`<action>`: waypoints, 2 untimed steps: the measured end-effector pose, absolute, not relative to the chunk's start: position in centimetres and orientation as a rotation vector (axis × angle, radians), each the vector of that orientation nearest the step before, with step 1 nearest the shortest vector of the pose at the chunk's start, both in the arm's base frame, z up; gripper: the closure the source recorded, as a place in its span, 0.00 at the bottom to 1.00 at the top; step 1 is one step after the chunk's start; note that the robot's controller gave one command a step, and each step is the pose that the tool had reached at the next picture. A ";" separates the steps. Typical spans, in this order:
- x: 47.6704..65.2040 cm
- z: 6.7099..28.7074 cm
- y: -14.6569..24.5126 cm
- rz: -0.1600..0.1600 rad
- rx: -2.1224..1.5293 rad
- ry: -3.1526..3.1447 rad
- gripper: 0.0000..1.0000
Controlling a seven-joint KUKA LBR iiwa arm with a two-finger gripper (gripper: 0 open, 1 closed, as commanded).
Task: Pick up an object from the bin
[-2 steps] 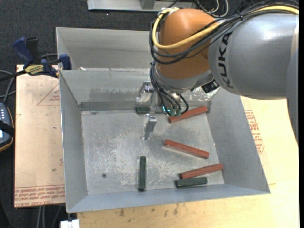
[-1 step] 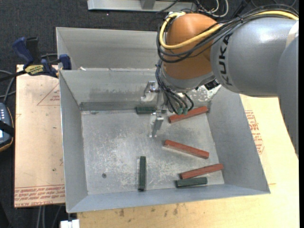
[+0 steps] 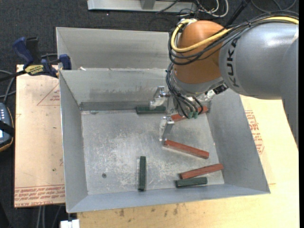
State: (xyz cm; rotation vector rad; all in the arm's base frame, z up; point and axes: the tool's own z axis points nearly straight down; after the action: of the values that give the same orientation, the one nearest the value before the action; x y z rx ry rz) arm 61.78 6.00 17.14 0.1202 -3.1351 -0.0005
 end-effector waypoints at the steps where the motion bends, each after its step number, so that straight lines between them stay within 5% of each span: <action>1: 63.2 13.0 4.4 -0.001 0.357 -3.128 0.00; 2: 57.9 9.8 2.2 -0.002 0.466 -3.109 0.00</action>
Offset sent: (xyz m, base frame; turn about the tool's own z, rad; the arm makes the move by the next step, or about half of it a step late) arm -0.1026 -0.0626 -0.1014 -0.2187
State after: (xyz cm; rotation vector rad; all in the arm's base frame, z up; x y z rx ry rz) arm 57.88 2.17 9.80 0.4662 -3.1093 -0.0021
